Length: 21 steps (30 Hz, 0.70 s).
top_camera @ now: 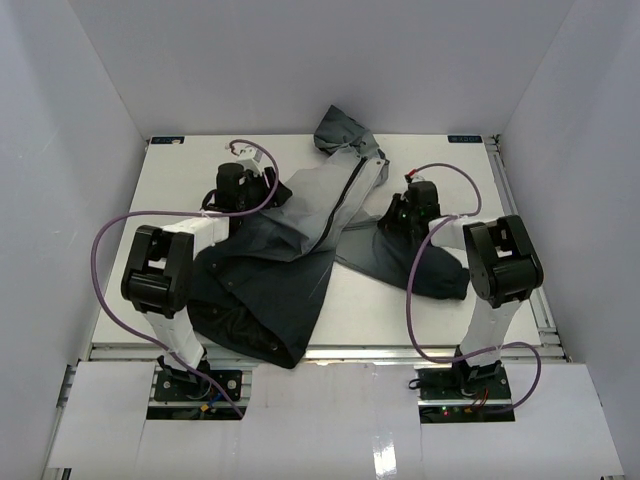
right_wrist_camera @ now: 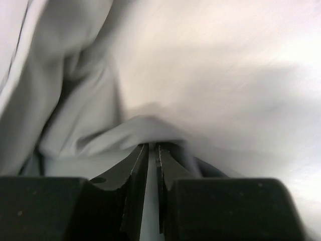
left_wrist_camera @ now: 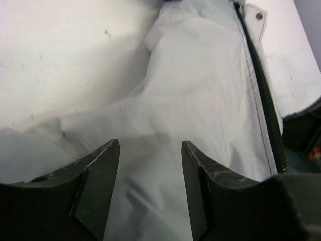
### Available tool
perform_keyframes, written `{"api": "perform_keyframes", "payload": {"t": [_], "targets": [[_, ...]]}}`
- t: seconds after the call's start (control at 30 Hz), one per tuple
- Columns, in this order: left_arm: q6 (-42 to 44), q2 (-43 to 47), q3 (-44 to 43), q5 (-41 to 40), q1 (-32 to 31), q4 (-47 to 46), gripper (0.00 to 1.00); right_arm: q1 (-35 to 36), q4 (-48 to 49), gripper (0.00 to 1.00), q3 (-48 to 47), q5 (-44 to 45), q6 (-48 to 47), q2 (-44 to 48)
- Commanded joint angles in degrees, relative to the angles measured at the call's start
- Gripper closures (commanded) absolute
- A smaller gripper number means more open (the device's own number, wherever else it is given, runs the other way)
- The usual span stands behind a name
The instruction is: Zip up the jacket
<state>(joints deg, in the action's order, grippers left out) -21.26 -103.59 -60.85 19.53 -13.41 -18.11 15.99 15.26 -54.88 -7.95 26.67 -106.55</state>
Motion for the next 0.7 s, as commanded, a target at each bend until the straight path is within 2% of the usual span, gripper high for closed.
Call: {"api": "perform_keyframes", "payload": {"t": [0.0, 0.07, 0.1, 0.17, 0.2, 0.3, 0.33, 0.43, 0.57, 0.67], "targets": [[3.95, 4.95, -4.84, 2.07, 0.40, 0.01, 0.32, -2.79, -7.89, 0.80, -10.42, 2.07, -3.27, -4.05], [5.14, 7.04, -5.83, 3.94, 0.40, 1.13, 0.09, -2.68, -9.97, 0.74, -12.55, 0.08, -4.64, -3.71], [5.65, 8.35, -6.16, 4.93, 0.40, 1.72, 0.02, -2.45, -10.51, 0.69, -12.76, -0.57, -5.20, -2.79], [6.24, 11.51, -6.32, 6.75, 0.38, 2.76, 0.02, -1.46, -10.29, 0.49, -11.02, -0.19, -5.92, 1.45], [6.31, 12.47, -6.13, 7.08, 0.32, 2.89, 0.02, -0.83, -10.42, 0.33, -10.37, 1.19, -5.92, 4.25], [5.54, 18.56, -5.12, 7.50, 0.31, 6.48, 0.02, -0.08, -10.29, 0.11, -6.30, 2.36, -5.61, 13.28], [5.08, 20.60, -4.04, 8.12, 0.29, 7.21, 0.02, 0.06, -10.04, 0.09, -5.21, 2.69, -5.21, 15.97], [2.53, 27.80, 2.98, 10.38, 0.23, 6.36, 0.02, 0.49, -11.37, 0.10, -4.20, 6.02, -4.18, 22.48], [0.37, 36.80, 12.28, 10.49, 0.14, 1.69, 0.02, 1.47, -15.58, 0.10, -6.62, 9.94, -5.23, 26.15], [0.46, 39.55, 14.33, 8.94, -0.04, 2.08, 0.02, 1.91, -16.80, 0.10, -6.63, 8.56, -6.05, 28.59]]}}
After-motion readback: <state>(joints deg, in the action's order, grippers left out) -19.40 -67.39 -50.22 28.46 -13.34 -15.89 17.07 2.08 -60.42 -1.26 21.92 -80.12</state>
